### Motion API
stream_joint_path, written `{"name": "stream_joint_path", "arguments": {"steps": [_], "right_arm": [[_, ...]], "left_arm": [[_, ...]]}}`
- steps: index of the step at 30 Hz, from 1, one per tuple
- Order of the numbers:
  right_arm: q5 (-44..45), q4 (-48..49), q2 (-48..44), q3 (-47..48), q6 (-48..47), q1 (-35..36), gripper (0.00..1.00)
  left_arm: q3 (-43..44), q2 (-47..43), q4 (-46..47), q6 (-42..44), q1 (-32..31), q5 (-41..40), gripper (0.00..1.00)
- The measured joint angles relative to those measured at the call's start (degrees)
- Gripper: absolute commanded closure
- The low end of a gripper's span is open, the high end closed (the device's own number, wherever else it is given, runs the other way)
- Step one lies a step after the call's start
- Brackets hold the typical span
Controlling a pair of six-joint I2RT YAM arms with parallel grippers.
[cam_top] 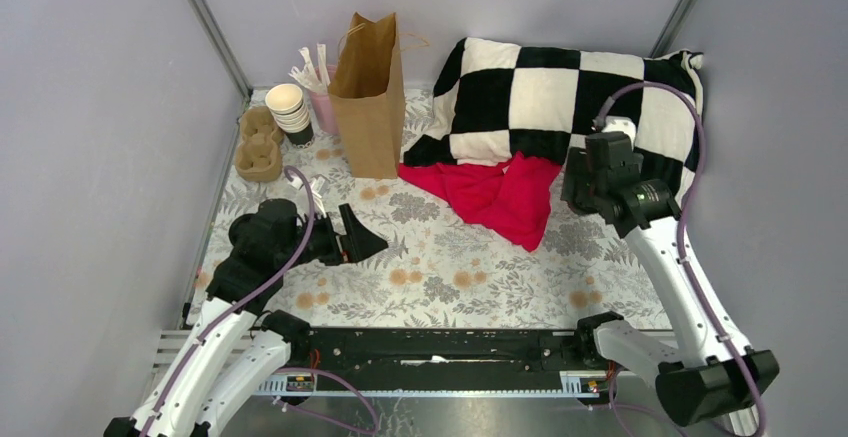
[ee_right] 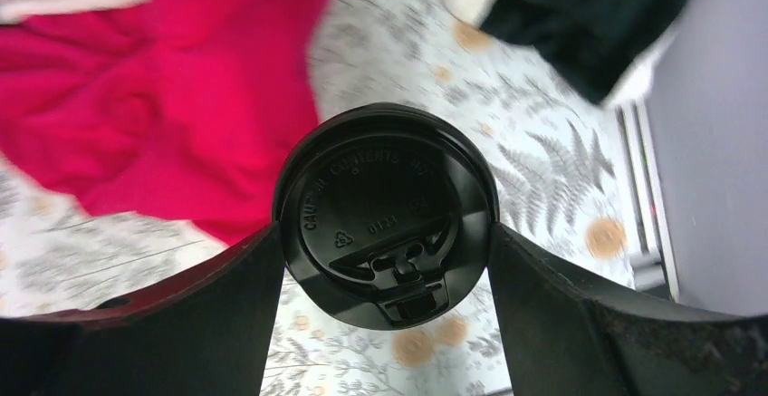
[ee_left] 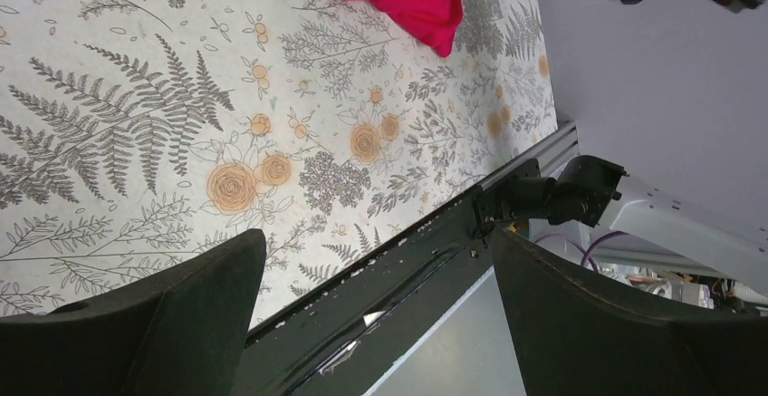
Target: Pack the takeout coffee
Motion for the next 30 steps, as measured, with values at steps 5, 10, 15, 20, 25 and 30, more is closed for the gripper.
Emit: {"name": "stream_joint_path", "arguments": {"steps": [5,10,15,20,25,30], "right_arm": [[-3.78,0.11,2.38,-5.53,-0.04,-11.19,0.21],[-6.56,1.88,7.26,-6.99,1.33,-13.16,0.21],[-7.82,4.28,9.79,-9.86,2.51,-13.29,0.18],[-7.91,6.21,9.53,-11.50,3.04,-13.29,0.01],[-8.22,2.27,9.49,-9.09,3.04,-13.22,0.00],[-4.70,-3.45,8.83,3.80,4.13,-5.75,0.00]], "left_arm": [[0.00,0.87,-0.02,1.01,0.00,2.05,0.01],[0.20,1.03,-0.04,1.44,0.00,3.41,0.01],[1.46,1.51,0.02,1.90,0.00,4.28,0.01],[2.23,2.25,0.59,2.34,0.00,4.76,0.01],[3.15,3.78,0.85,2.49,0.00,4.70,0.01],[5.97,6.29,0.85,2.51,0.00,1.60,0.01]]}}
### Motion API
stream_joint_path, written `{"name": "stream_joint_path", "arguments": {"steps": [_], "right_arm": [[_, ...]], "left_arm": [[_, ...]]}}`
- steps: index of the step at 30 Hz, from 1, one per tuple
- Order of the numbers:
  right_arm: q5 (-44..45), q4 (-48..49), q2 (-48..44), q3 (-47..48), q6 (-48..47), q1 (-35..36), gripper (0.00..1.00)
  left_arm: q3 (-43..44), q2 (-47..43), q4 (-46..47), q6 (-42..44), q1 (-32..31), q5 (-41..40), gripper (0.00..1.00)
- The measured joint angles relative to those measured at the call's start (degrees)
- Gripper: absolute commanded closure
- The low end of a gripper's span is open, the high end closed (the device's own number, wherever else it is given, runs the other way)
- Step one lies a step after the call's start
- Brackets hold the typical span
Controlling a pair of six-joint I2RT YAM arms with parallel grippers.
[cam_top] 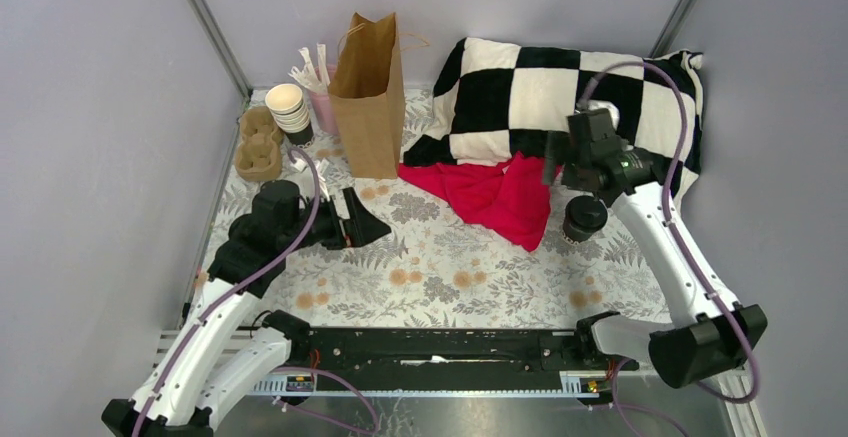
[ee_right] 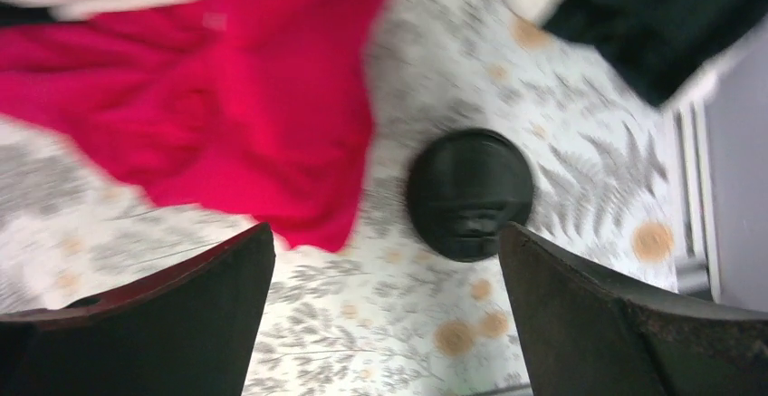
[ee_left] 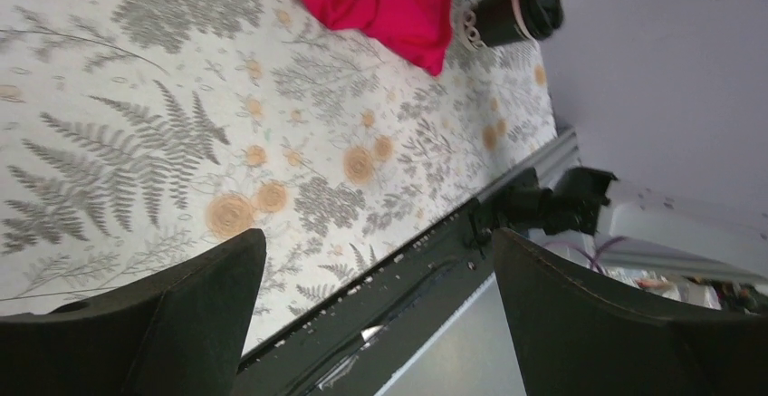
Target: Pack the takeout coffee
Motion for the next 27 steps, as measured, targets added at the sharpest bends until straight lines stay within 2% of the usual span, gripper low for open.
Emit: {"name": "stream_joint_path", "arguments": {"steps": [4,7,11,15,20,23,27], "right_arm": [[-1.16,1.09,0.46,6.93,1.01,14.93,0.00],[-10.78,5.79,1.16,3.89,1.81,21.94,0.00],[-20.85,10.43,2.86,-3.91,3.45,22.88,0.00],[-25.44,10.54,4.13,-4.74,4.42,22.86,0.00],[-25.03,5.88,5.33,3.69,3.85,22.80,0.00],[-23.15,4.26,5.99,10.62,2.10,22.47,0.00],[-22.67,3.74,6.32,14.73,-0.33,20.37,0.00]], "left_arm": [[2.75,3.28,-0.42,-0.04,0.02,-6.38,0.01],[6.82,7.61,-1.57,-0.26,0.72,-11.17,0.01],[18.40,16.63,-4.35,-1.27,3.26,-18.40,0.02],[31.63,24.96,-6.84,-1.77,6.32,-23.30,0.04],[45.99,36.72,-9.07,-1.05,13.70,-23.65,0.07],[50.42,43.25,-9.38,0.28,16.46,-24.33,0.08],[54.42,50.45,-10.67,2.93,17.99,-26.40,0.09]]}}
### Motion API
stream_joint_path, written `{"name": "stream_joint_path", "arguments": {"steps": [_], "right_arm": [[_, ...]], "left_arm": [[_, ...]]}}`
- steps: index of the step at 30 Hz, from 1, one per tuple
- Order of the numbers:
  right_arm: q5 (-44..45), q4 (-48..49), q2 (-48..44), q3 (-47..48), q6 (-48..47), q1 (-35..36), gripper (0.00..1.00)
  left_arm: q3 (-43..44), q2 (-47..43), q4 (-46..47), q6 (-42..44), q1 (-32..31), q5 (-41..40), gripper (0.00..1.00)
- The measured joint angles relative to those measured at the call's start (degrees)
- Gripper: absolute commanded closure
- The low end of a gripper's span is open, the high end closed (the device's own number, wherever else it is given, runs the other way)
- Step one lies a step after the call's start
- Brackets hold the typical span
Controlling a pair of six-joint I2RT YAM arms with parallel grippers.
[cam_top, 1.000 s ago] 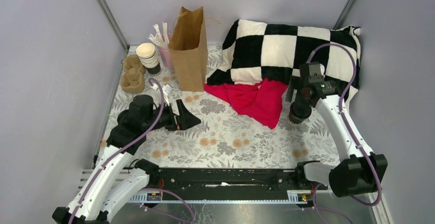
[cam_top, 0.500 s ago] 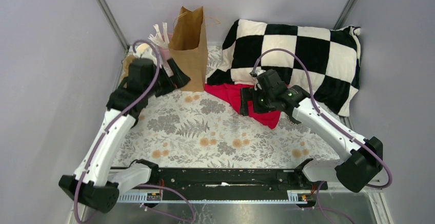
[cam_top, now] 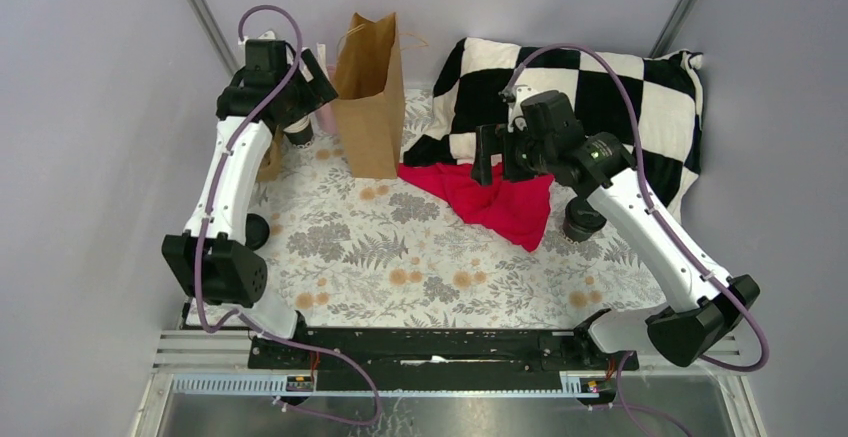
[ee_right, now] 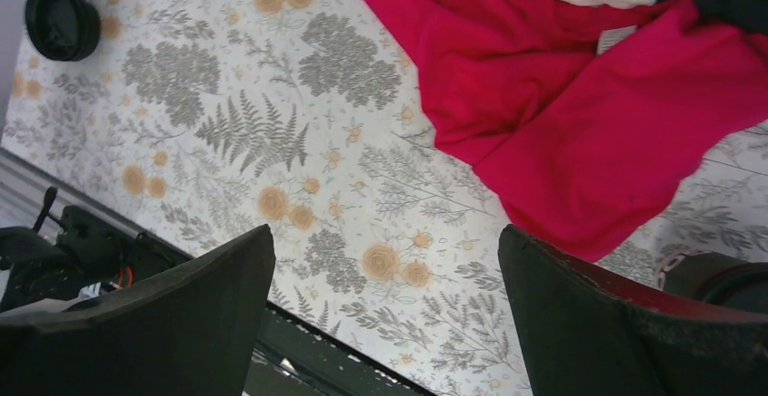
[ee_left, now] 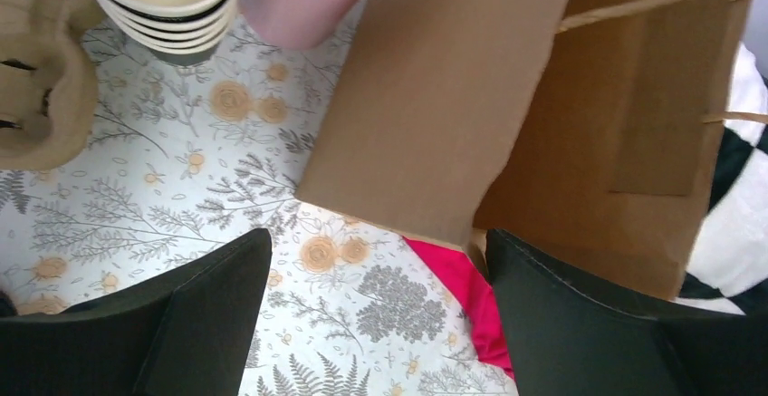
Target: Pack the takeout coffee
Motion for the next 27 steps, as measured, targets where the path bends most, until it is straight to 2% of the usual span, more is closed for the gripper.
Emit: {"name": "stream_joint_path", "arguments": {"steps": [3,6,10,12,15,18,22,24,27], "right_arm": [[-0.22,-1.14,0.94,0.76,-1.55,-2.56,0.00],[-0.39,-2.67,1.79,0.79,-3.15,-4.70,0.00],[-0.48,-3.28,1.60,0.61,-4.46,-5.42,0.00],[-0.46,-3.26,1.07,-0.39,-5.05,-5.42,0.00],[-0.13,-3.34,0.24,-2.14,-5.90,-5.27,0.00],[0.94,-3.34,-0.28,-3.41,-6.67,-4.46,0.00],[1.44,-3.26,-0.28,-3.78,-7.54,-2.49,0.00],[1.44,-3.21,-0.28,-3.78,-7.74,-2.01,0.00],[1.51,-3.13,-0.31,-3.82,-7.93,-1.86,0.00]], "left_arm": [[0.28,0.90,-0.46,0.15,3.02,-0.15,0.09],[-1.36,-0.33,1.51,-2.54,10.69,0.42,0.13],[-11.21,-4.85,6.62,-9.01,21.42,2.23,0.11],[-17.25,-7.58,9.33,-12.11,24.22,4.15,0.11],[-21.29,-9.49,12.94,-13.86,23.82,9.14,0.10],[-22.99,-10.86,17.07,-14.08,22.18,14.51,0.05],[-25.35,-12.02,23.69,-14.25,19.91,20.59,0.06],[-25.03,-11.34,25.55,-13.70,18.40,21.40,0.08],[-21.97,-9.62,25.62,-12.81,15.34,21.64,0.06]]}}
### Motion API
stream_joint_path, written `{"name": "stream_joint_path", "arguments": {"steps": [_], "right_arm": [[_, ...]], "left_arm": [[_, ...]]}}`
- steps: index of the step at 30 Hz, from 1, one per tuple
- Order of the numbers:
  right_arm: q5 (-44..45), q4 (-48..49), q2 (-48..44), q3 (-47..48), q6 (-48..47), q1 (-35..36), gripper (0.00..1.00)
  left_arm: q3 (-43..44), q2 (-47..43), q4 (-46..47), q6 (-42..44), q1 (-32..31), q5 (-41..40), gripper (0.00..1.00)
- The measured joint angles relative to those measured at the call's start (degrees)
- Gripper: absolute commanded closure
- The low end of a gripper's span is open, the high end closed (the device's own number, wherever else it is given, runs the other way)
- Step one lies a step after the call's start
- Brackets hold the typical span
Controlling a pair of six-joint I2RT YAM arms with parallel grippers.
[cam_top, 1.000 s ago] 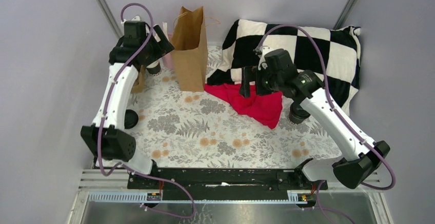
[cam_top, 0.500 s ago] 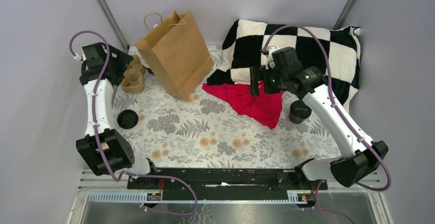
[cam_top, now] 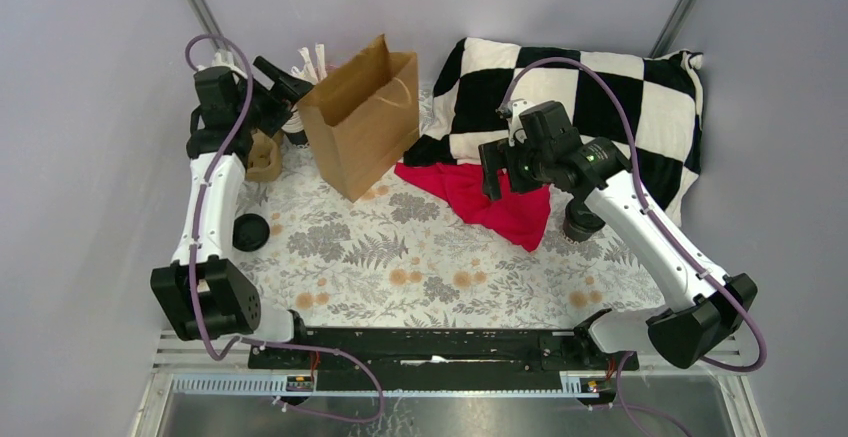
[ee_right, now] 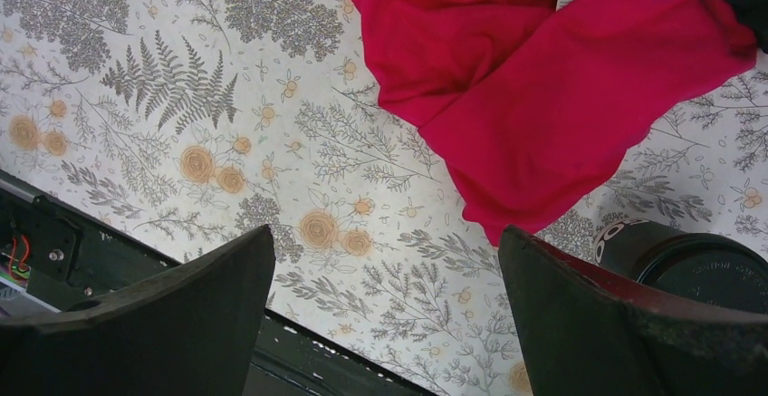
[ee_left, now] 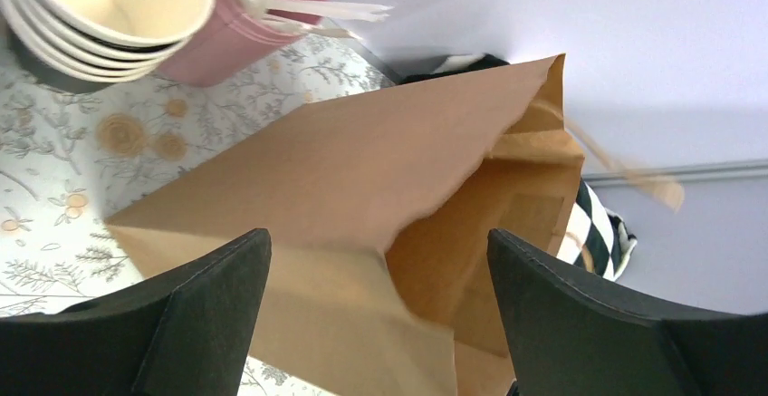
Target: Pack the takeout coffee
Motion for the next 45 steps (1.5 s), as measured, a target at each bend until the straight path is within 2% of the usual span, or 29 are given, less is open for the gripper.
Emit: {"name": "stream_joint_path", "arguments": {"steps": [6,9,11,13,17,20,22,25,30,36,45], "right_arm": [[0.24,0.24,-0.26,-0.33,-0.35,0.04,0.00],[1.03,0.24,-0.55,-0.37,-0.59,0.39,0.00],[1.53,0.26,-1.05,-0.70,-0.68,1.01,0.00],[1.75,0.26,-1.75,-1.29,-0.81,1.77,0.00],[2.58,0.24,-3.26,-2.19,-1.03,2.73,0.00],[3.17,0.26,-4.26,-2.78,-1.22,2.75,0.00],[3.19,0.26,-4.66,-2.99,-1.29,2.78,0.00],[3.21,0.28,-4.85,-3.17,-1.49,2.78,0.00],[3.61,0.42,-4.85,-3.74,-1.68,2.78,0.00],[3.58,0.52,-4.85,-3.80,-1.68,2.78,0.00],[3.56,0.57,-4.81,-3.80,-1.68,2.78,0.00]], "left_arm": [[1.01,-3.58,-1.64,1.33,-2.21,-3.45,0.01],[0.74,-7.98,-4.61,0.68,0.98,-6.99,0.04],[-0.39,-10.27,-4.98,-1.33,5.22,-8.11,0.11],[-4.68,-12.39,-2.29,-5.66,11.02,-7.63,0.15],[-18.34,-13.25,5.92,-15.98,15.87,-5.68,0.27],[-27.47,-12.39,11.54,-20.94,17.33,-3.91,0.31],[-33.40,-10.51,18.45,-23.98,19.58,-0.96,0.32],[-37.55,-3.13,26.95,-25.77,24.44,4.81,0.31],[-37.48,5.05,33.42,-23.87,28.52,10.95,0.44],[-35.63,11.93,39.58,-21.97,29.79,14.71,0.50],[-33.14,15.65,41.09,-20.90,30.01,15.47,0.59]]}}
